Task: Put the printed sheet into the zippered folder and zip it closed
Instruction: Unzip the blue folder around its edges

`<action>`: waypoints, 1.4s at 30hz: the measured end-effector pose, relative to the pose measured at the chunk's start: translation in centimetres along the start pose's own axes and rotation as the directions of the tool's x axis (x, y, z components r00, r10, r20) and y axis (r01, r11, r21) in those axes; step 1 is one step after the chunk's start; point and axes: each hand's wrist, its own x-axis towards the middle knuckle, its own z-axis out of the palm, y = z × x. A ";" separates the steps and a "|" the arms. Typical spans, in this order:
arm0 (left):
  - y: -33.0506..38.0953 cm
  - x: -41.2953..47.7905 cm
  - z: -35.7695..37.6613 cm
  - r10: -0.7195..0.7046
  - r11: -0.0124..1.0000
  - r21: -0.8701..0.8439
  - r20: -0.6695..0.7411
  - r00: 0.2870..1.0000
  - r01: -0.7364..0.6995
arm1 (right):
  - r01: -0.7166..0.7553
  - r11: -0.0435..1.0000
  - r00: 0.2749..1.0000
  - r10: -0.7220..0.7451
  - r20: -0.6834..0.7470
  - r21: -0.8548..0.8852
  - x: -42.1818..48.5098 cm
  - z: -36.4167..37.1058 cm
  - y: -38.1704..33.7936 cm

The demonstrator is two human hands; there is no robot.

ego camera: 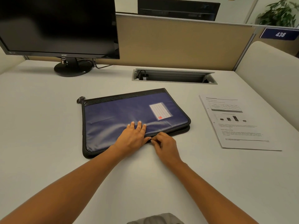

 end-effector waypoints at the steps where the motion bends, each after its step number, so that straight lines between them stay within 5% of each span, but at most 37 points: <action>1: 0.0 0.0 0.0 0.002 1.000 -0.003 0.000 1.000 -0.002 | -0.002 1.000 1.000 0.002 0.002 0.005 0.0 -0.1 0.0; 22: -0.8 -1.0 0.7 0.004 0.988 -0.151 -0.134 0.991 -0.024 | -0.082 0.996 0.996 0.083 -0.041 0.016 0.3 -0.4 0.2; 42: -8.3 -3.8 0.1 0.375 0.889 -0.272 -0.032 0.926 -0.369 | -0.227 0.974 0.962 0.224 -0.155 -0.006 1.9 -3.3 3.2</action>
